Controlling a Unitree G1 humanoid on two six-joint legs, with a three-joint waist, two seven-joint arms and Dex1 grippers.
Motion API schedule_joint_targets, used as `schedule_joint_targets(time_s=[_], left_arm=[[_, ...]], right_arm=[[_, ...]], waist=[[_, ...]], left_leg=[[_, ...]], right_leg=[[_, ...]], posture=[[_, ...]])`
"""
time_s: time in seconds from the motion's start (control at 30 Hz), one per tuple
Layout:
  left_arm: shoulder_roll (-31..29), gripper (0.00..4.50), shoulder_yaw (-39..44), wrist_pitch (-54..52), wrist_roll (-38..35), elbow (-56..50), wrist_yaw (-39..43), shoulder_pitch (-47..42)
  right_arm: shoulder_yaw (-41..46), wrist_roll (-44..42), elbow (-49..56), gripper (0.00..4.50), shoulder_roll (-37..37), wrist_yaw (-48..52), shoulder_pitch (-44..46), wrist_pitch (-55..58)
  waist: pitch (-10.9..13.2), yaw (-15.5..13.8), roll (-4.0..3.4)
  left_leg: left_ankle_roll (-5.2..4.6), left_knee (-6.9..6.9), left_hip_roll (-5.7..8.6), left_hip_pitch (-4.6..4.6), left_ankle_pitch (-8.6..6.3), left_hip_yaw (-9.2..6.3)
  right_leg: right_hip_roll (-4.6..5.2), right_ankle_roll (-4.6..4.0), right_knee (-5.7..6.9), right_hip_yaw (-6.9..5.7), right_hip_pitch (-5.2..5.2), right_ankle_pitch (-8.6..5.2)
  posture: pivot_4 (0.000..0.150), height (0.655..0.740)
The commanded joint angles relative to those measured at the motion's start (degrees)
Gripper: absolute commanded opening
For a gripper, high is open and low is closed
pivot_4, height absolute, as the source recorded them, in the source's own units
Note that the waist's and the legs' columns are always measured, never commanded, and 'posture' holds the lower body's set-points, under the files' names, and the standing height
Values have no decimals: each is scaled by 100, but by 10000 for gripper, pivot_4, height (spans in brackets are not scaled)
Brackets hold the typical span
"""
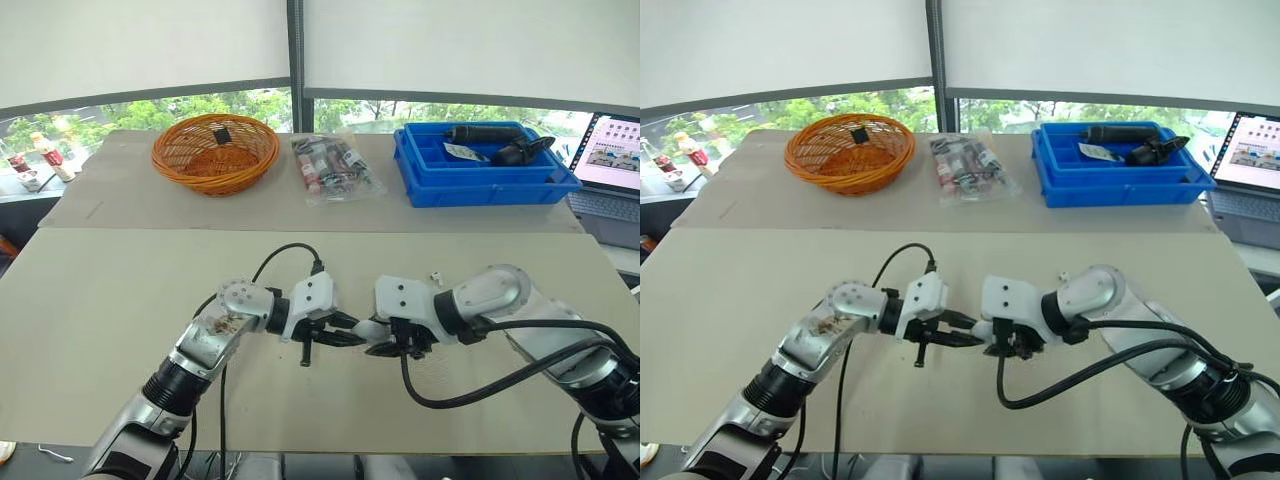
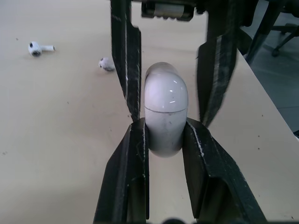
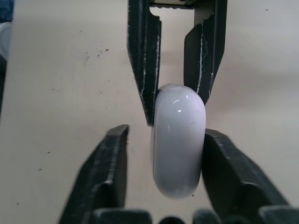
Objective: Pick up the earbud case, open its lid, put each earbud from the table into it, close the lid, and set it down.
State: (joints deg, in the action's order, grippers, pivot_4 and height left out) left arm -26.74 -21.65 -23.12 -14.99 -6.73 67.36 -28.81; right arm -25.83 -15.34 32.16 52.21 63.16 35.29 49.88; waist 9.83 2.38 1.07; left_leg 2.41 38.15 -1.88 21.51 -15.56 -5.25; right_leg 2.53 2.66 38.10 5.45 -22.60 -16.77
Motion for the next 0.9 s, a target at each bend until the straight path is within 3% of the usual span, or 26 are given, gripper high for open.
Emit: schedule_joint_targets(time_s=[0.03,0.17,0.33,0.53,0.9], left_arm=[[-69,5036,132,212,-169,-80,161,144],[2,5036,488,504,-585,33,336,499],[231,5036,791,705,-900,120,313,799],[390,5036,815,1064,-785,104,207,873],[296,5036,711,1315,-665,99,269,915]], right_arm=[[336,-79,233,35296,213,107,-66,-161],[906,-280,429,35296,405,194,-446,-630],[1429,-752,795,35296,81,-80,-643,-455],[1407,-645,649,35296,-157,-478,-672,-525],[1434,-560,174,35296,-22,-351,-420,-794]], waist=[[0,-5,0],[0,-18,0],[0,-11,0],[0,-34,0],[0,-16,0]], left_leg=[[0,0,0,0,0,0],[0,1,0,1,0,0],[0,4,-2,-5,0,-1],[0,7,1,-9,0,-2],[0,6,0,-10,0,-2]], right_leg=[[0,0,0,0,0,0],[1,0,-2,0,0,0],[0,0,1,-2,9,0],[3,1,-1,-2,16,1],[1,1,-2,-2,16,0]], posture=[[1500,7303],[1500,7303],[1500,7303],[1500,7303],[1500,7303]])
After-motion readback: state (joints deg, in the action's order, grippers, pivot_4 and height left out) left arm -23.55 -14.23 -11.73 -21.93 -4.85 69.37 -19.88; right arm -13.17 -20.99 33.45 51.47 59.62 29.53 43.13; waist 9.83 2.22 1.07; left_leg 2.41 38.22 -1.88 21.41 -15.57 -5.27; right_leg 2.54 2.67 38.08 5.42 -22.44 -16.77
